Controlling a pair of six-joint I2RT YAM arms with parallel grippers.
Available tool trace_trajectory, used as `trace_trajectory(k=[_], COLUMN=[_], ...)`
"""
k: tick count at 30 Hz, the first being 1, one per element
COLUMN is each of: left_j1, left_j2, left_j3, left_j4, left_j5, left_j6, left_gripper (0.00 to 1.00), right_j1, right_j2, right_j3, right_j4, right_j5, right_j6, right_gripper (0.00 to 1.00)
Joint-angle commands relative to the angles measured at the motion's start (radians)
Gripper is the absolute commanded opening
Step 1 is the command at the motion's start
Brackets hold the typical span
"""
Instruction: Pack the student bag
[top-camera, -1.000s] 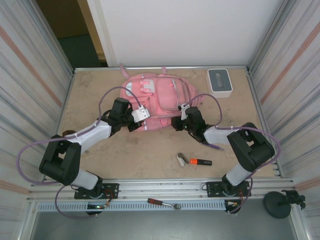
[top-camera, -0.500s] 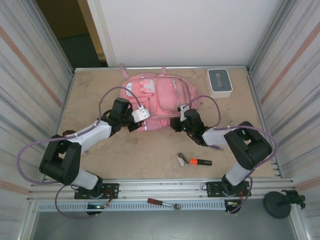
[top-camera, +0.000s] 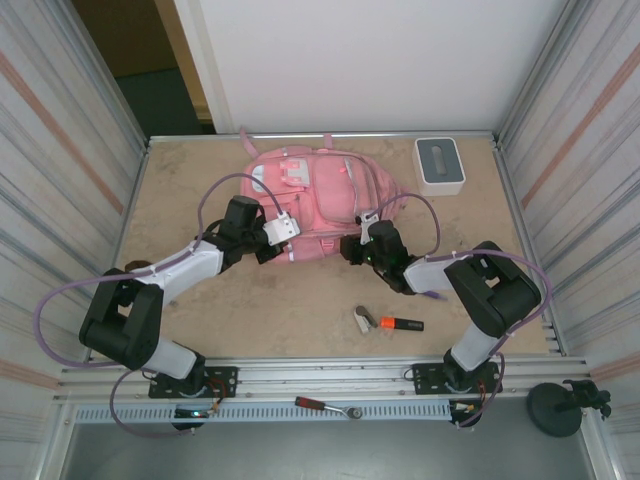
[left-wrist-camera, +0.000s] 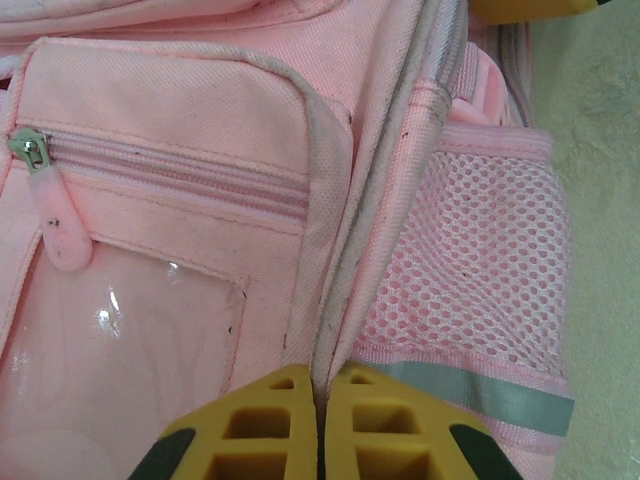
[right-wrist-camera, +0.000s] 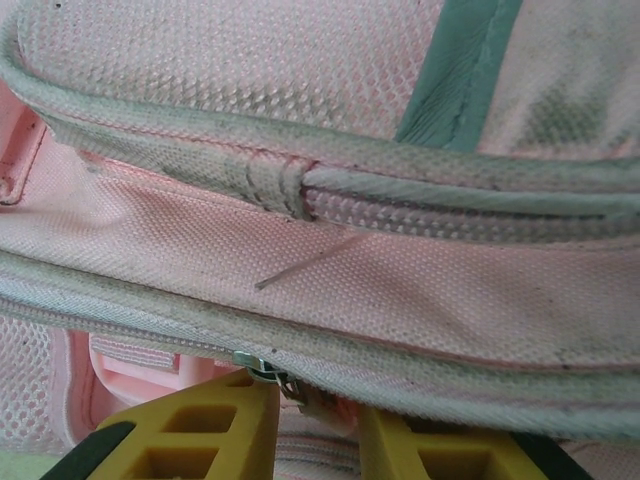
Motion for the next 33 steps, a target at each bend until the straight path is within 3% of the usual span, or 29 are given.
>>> trace_trajectory(k=[1, 8, 19, 23, 26, 29, 33], left_j1=[0.001, 0.002, 0.056, 0.072, 0.071, 0.054, -0.009], left_j2=[0.000, -0.005, -0.044, -0.055, -0.064, -0.084, -0.117], left_j3=[0.031, 0.029, -0.008, -0.014, -0.017, -0.014, -0.007], left_j4=[0.004, 0.009, 0.041, 0.047, 0.044, 0.029, 0.021], left_j5=[0.039, -0.017, -0.072, -0.093, -0.047, 0.011, 0.045], left_j6=[-0.009, -0.012, -0.014, -0.016, -0.016, -0.015, -0.005], left_gripper=[0.00, 0.00, 0.00, 0.00, 0.01, 0.23, 0.43], right_j1=[0.002, -0.013, -0.109, -0.105, -0.077, -0.041, 0.000], right_j2=[0.012, -0.042, -0.169, -0.212, -0.242, -0.269, -0.294], right_j3=[-0.020, -0.051, -0.041, -0.030, -0.016, 0.008, 0.044], right_j4=[0.000, -0.025, -0.256, -0.288, -0.302, -0.329, -0.365], right_j5=[0.031, 0.050, 0.096, 0.028, -0.020, -0.040, -0.063], right_j6=[0.001, -0.012, -0.004, -0.006, -0.008, -0.014, -0.011], right_gripper=[0.19, 0.00, 0.00, 0.00, 0.00, 0.00, 0.00])
